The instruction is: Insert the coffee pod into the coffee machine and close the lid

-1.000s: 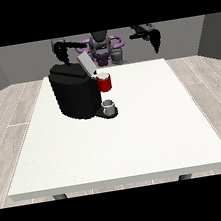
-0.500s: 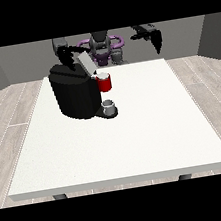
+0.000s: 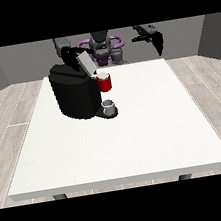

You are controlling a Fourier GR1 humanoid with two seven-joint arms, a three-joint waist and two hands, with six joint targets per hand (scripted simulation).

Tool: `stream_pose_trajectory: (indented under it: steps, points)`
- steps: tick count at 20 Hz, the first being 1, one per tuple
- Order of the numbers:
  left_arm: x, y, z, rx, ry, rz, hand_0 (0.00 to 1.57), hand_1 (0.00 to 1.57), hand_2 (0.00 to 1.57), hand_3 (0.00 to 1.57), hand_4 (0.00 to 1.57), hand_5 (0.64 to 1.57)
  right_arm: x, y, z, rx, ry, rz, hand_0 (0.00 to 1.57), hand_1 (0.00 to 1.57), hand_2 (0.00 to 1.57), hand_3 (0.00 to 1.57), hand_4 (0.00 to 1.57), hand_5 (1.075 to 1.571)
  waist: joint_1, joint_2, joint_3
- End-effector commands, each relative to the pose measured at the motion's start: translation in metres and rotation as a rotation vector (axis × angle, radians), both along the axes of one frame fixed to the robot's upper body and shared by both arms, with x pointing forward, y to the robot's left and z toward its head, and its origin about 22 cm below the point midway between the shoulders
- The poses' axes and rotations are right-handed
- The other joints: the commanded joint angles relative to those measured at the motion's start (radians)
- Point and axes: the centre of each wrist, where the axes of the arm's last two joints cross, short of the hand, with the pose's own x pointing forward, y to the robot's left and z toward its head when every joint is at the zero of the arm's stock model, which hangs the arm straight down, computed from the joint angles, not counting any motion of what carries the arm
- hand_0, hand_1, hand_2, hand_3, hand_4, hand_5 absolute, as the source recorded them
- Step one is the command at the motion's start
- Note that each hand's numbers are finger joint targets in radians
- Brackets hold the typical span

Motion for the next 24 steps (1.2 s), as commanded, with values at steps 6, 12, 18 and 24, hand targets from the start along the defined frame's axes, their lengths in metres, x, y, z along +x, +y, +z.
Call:
stream_pose_trajectory:
  steps: [6,12,18,24]
  points:
    - [-0.002,0.001,0.007,0.007,0.011,-0.015,0.0,0.0,0.0,0.0,0.14,1.571,0.013,-0.005,0.003,-0.021,0.02,0.012,0.0,0.0,0.0,0.0,0.0,1.571,0.036,0.013,0.0048]
    - [-0.002,0.018,-0.005,-0.01,0.026,0.009,0.0,0.0,0.0,0.0,0.12,1.571,0.008,0.037,0.002,-0.074,0.032,0.076,0.0,0.0,0.0,0.0,0.21,1.571,0.021,-0.018,0.0046]
    - [0.006,0.011,-0.003,-0.008,-0.023,-0.012,0.0,0.0,0.0,0.0,0.0,1.571,0.021,0.048,0.027,-0.133,-0.055,0.084,0.0,0.0,0.0,0.0,0.12,1.571,0.023,0.029,0.0046]
    - [0.0,-0.017,0.001,-0.008,-0.066,-0.025,0.0,0.0,0.0,0.0,0.19,1.571,0.022,0.041,0.019,-0.133,-0.067,0.108,0.0,0.0,0.0,0.0,0.12,1.571,0.024,0.0,0.0048]
